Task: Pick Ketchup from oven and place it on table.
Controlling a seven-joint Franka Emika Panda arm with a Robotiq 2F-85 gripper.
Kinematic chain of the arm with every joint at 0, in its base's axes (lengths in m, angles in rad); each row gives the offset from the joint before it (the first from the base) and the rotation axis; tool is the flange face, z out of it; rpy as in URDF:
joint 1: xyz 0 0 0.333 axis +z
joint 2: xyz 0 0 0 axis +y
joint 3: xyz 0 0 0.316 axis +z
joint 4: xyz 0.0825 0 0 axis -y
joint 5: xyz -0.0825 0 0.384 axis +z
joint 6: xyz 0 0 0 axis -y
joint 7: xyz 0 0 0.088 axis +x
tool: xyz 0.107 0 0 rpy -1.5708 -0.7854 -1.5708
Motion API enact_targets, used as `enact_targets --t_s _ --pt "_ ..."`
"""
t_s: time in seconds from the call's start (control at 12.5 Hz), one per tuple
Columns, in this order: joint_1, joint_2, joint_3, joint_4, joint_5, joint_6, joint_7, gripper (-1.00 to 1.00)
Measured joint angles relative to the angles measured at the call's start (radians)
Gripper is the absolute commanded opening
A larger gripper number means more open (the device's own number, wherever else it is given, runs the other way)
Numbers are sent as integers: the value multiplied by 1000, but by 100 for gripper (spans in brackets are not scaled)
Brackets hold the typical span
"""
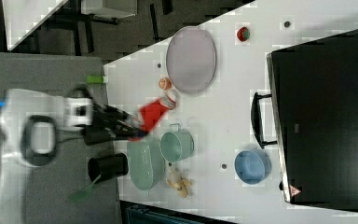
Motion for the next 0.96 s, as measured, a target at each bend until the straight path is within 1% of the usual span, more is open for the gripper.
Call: enact_targets --t_s 0.16,0.4,0.64,0.72,0.96 --pt "0 23 -25 -120 -16 121 -2 26" --pt "-22 44 -56 -272 -36 367 0 27" --pt "-43 96 -74 -335 -19 552 -1 26" --pt "-41 117 -82 -337 4 566 -2 27" --pt "-64 182 -63 -354 -28 615 -1 26"
